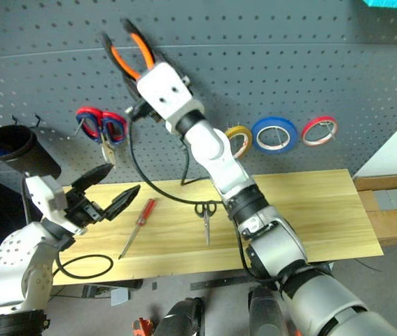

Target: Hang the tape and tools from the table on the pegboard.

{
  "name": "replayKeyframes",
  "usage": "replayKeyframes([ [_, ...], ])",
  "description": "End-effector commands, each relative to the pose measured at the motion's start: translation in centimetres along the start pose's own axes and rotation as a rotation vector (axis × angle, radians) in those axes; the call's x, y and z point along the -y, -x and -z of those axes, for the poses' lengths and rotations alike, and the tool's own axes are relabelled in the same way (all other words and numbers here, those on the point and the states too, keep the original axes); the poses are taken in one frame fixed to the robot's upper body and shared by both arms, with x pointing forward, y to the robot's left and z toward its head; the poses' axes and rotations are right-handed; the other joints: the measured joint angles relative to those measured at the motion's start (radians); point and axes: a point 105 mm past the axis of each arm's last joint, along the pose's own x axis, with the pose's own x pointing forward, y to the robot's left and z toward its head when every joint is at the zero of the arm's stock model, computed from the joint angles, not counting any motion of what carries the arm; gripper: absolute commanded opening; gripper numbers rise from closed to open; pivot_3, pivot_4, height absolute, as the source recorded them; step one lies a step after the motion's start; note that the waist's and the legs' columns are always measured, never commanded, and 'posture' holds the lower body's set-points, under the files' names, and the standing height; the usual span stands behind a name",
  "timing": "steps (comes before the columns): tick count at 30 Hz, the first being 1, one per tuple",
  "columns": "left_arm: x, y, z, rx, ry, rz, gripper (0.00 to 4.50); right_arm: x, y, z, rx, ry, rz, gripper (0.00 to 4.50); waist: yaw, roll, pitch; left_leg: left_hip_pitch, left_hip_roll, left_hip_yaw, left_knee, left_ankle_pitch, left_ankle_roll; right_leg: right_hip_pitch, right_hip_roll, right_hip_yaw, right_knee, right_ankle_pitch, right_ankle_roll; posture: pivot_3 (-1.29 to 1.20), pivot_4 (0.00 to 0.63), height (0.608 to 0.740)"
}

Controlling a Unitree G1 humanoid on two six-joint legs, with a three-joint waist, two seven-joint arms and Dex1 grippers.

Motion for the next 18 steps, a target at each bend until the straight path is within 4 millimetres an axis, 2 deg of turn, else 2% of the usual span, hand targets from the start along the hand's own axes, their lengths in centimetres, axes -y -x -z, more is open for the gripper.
replayKeyframes([
  [1,0.1,-0.4,-1.2,0.041,-0.046,0.015,4.50,0.3,-0.5,-2.8,0.111,0.011,0.020,2.70,0.000,0.000,0.000,0.000,0.000,0.000,0.000,0.000,0.000,0.000,0.000,0.000,0.000,0.000,0.000,-0.02,0.194,0.740],
  [6,0.0,-0.5,-1.1,0.044,-0.046,0.019,4.50,0.1,0.0,-2.3,0.082,-0.001,0.023,2.70,0.000,0.000,0.000,0.000,0.000,0.000,0.000,0.000,0.000,0.000,0.000,0.000,0.000,0.000,0.000,-0.03,0.192,0.740],
  [13,0.1,-0.7,-0.9,0.038,-0.044,0.025,4.50,-0.6,1.4,1.3,-0.139,-0.035,0.006,2.70,0.000,0.000,0.000,0.000,0.000,0.000,0.000,0.000,0.000,0.000,0.000,0.000,0.000,0.000,0.000,-0.03,0.193,0.740],
  [18,0.1,-0.9,-0.8,0.035,-0.043,0.028,4.50,-0.2,1.6,1.7,-0.184,-0.039,0.031,2.70,0.000,0.000,0.000,0.000,0.000,0.000,0.000,0.000,0.000,0.000,0.000,0.000,0.000,0.000,-0.001,-0.03,0.195,0.740],
])
